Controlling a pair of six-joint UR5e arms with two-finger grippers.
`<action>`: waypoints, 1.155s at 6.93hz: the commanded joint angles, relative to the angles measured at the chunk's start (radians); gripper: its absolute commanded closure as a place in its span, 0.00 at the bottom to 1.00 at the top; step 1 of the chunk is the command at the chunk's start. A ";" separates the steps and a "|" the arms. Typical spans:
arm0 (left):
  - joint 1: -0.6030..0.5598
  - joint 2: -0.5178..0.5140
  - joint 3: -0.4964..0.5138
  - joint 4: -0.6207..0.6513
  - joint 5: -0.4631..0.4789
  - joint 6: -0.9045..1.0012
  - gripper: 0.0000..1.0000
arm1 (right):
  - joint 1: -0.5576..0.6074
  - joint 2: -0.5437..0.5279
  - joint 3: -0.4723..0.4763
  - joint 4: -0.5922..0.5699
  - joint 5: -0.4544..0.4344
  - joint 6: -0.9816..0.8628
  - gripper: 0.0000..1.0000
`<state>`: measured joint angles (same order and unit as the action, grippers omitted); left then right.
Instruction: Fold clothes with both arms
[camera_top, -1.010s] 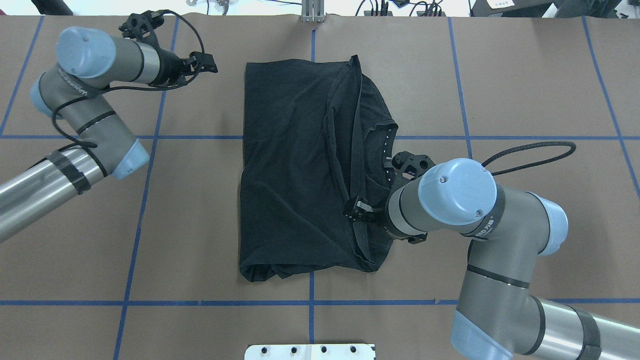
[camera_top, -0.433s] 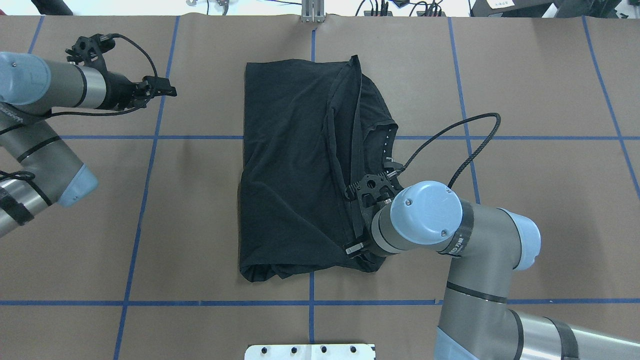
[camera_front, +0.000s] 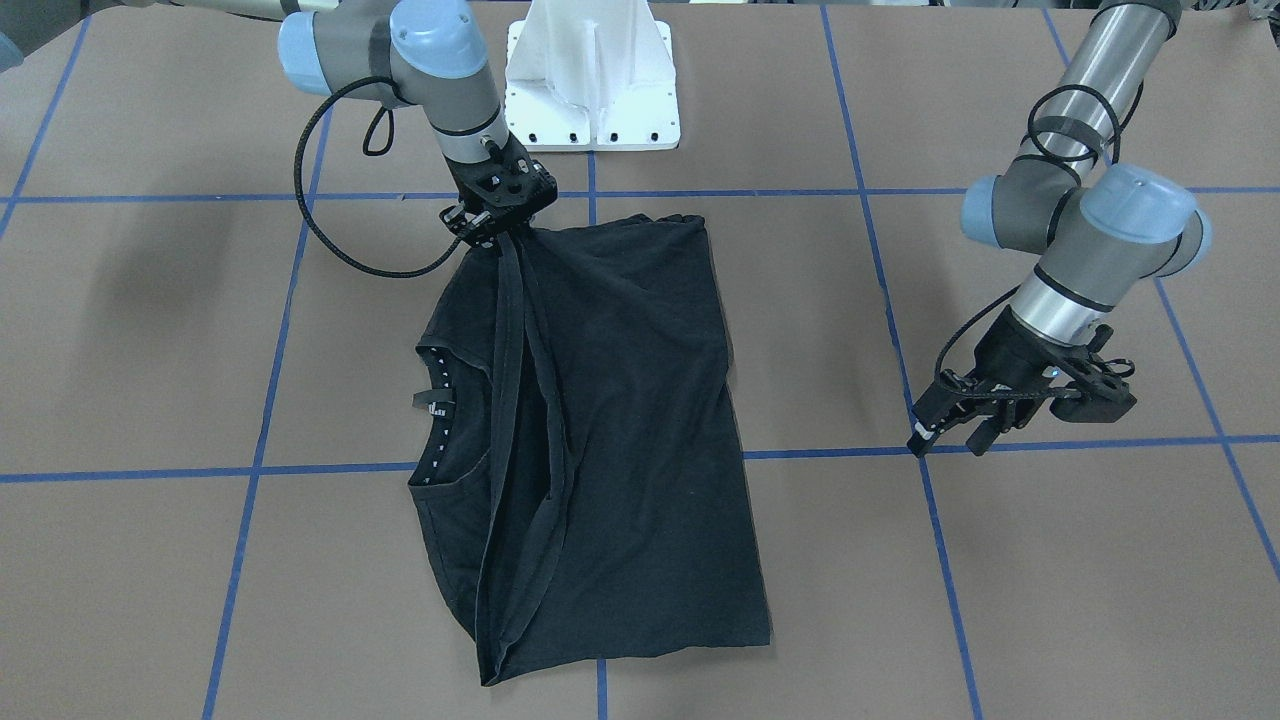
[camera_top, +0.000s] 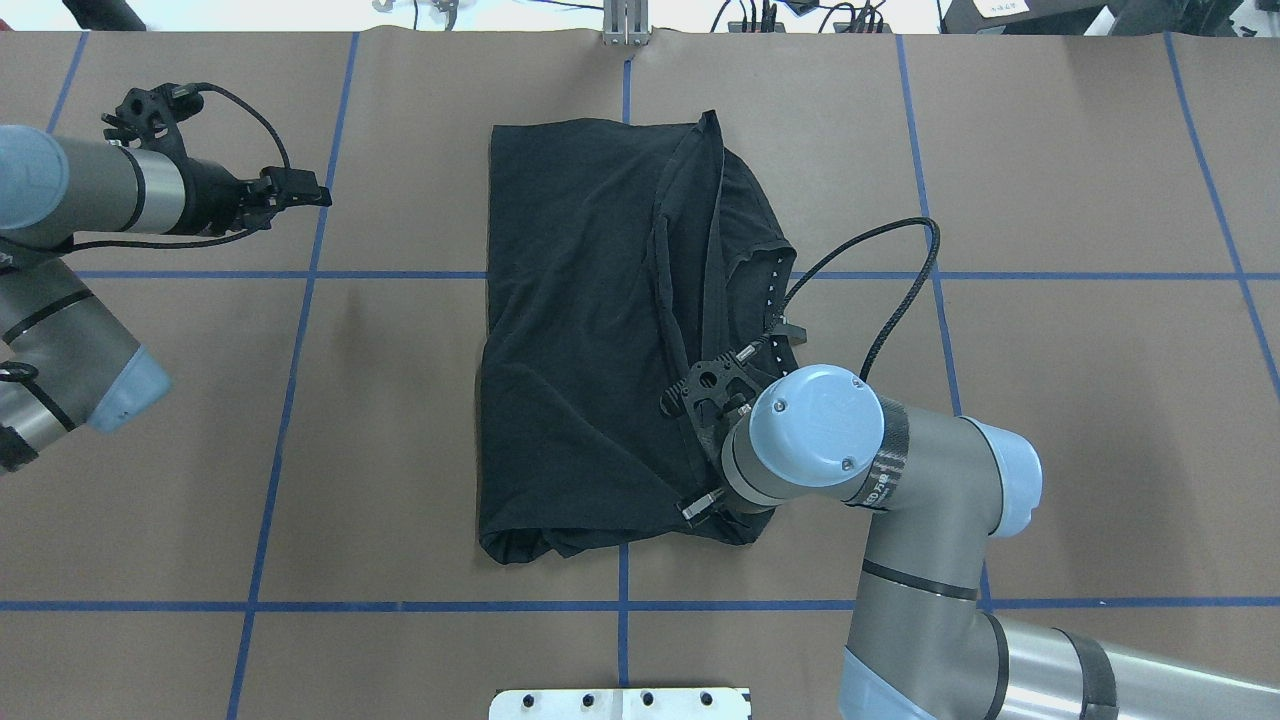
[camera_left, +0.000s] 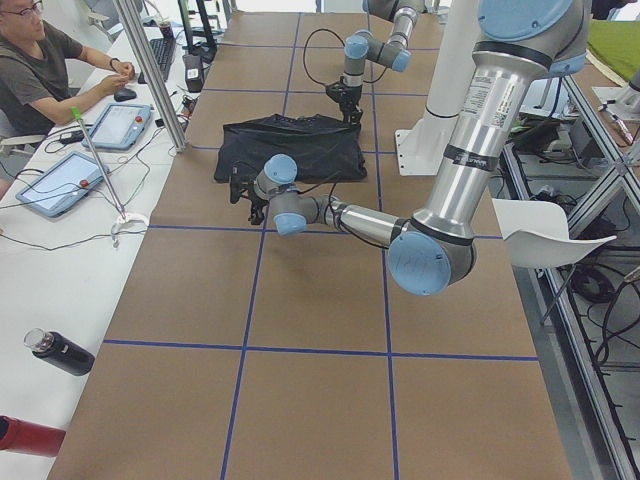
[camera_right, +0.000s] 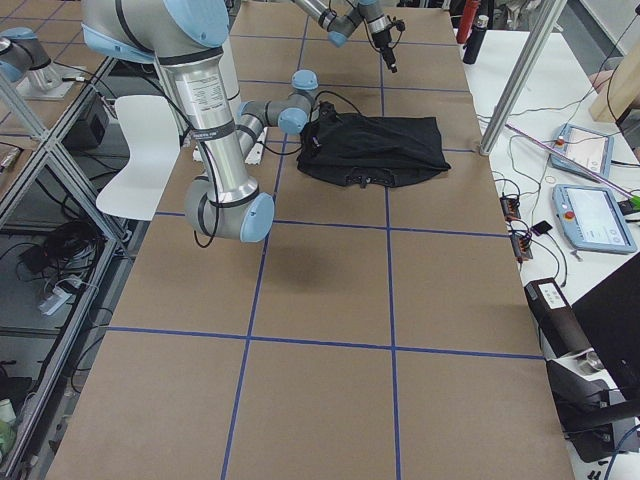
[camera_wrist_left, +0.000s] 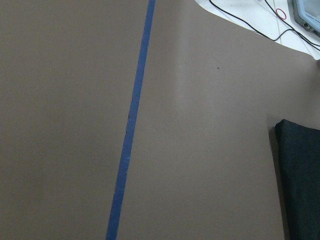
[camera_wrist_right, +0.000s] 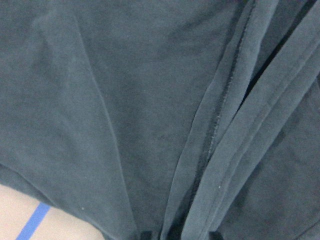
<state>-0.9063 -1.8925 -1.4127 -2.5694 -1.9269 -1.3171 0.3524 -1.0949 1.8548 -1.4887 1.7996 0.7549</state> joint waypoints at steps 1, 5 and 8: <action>0.004 0.001 0.001 0.000 0.000 -0.001 0.01 | -0.012 0.001 -0.002 -0.005 -0.002 -0.005 0.62; 0.007 0.000 0.004 0.000 0.002 -0.008 0.01 | -0.013 -0.013 0.006 -0.007 -0.003 -0.002 0.71; 0.007 -0.004 0.004 0.000 0.002 -0.011 0.01 | -0.019 -0.014 0.006 -0.007 -0.003 0.001 0.76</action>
<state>-0.8990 -1.8952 -1.4083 -2.5694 -1.9252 -1.3267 0.3341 -1.1086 1.8606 -1.4949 1.7963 0.7555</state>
